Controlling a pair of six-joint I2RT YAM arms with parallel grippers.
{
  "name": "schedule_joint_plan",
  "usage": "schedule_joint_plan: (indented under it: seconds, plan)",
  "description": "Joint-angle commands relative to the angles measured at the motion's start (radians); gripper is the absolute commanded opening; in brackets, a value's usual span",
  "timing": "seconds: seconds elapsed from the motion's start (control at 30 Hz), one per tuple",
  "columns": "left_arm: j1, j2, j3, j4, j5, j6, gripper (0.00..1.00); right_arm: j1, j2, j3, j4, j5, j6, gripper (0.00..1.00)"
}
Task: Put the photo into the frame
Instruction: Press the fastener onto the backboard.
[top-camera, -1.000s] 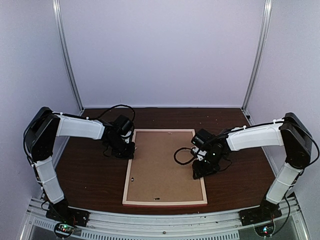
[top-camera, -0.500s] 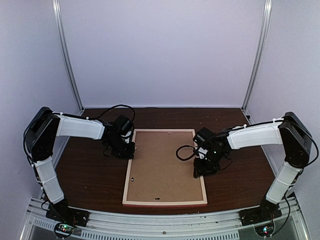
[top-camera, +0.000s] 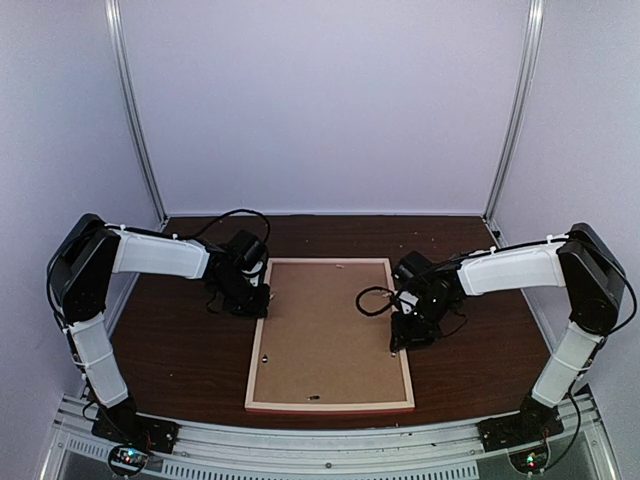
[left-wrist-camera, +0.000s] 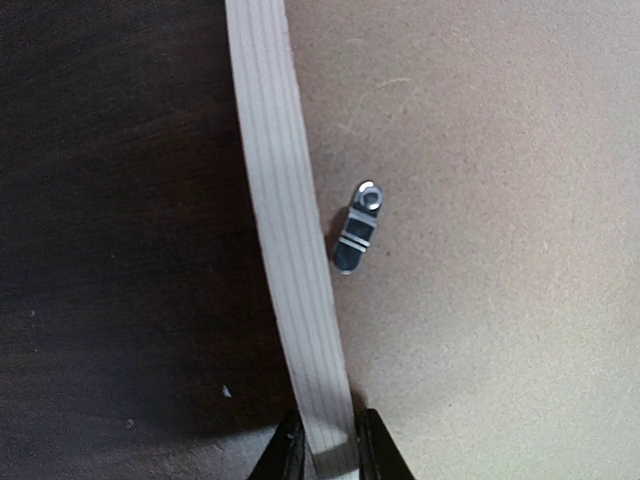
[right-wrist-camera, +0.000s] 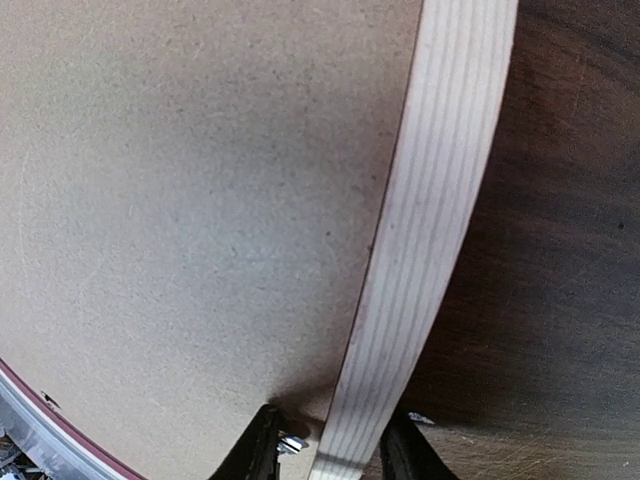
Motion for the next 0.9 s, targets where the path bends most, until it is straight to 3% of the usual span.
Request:
schedule_joint_plan:
  seconds: [0.0, 0.87]
  plan:
    - [-0.01, 0.011, 0.018, 0.035, 0.059, 0.043, 0.19, -0.02, 0.056, -0.047, 0.046, 0.115, -0.046, 0.33]
    - [-0.01, 0.006, 0.01, 0.032, 0.056, 0.039, 0.19, -0.02, 0.122, -0.013, -0.099, 0.074, -0.226, 0.22]
